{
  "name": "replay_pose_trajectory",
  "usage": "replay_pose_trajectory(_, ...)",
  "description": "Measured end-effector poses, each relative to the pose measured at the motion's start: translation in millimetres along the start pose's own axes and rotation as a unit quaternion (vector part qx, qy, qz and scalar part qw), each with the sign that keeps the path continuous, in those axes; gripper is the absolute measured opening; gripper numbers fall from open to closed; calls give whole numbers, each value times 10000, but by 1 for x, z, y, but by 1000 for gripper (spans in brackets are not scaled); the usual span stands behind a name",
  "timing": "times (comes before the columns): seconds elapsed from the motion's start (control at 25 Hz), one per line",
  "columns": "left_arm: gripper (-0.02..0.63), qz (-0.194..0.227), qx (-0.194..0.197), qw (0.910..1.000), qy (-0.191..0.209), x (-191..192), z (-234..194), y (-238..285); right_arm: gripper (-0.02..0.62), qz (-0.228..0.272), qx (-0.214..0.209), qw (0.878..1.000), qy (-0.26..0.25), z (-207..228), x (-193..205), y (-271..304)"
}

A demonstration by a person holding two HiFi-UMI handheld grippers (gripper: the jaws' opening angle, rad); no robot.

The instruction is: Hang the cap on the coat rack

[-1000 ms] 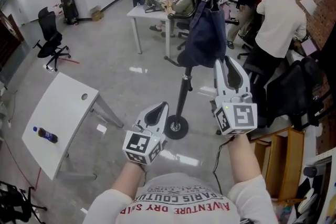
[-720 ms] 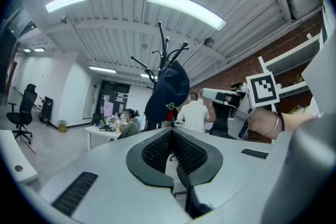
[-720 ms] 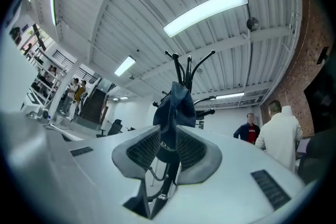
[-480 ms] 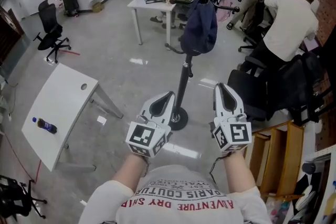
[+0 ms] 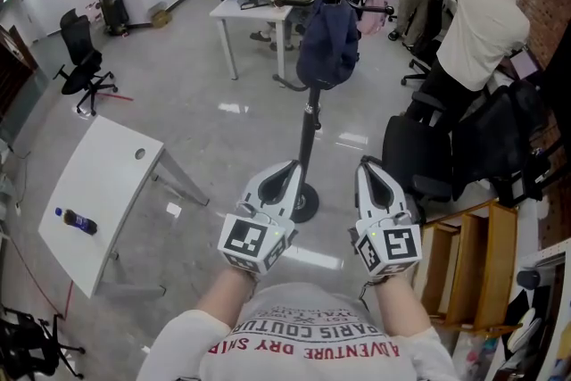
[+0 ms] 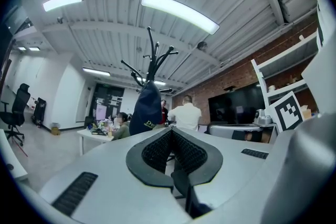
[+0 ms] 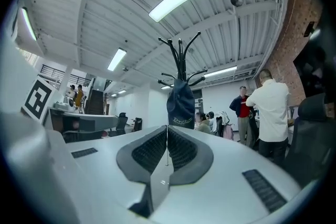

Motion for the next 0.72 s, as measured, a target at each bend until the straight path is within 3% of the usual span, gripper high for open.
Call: replay_pose_trajectory(0.72, 5, -66, -103, 9999, 0, -2, -4, 4, 15, 31, -98, 9999, -51, -4, 1, 7)
Point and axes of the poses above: the fingertips, and each gripper's own axes: y forward along the fingers, z to its right, x out of its underside, the point moved 8 cm from there along -y, backward along the fingers, and after that the axes turned 4 degrees about -y, right-handed, at the moved point
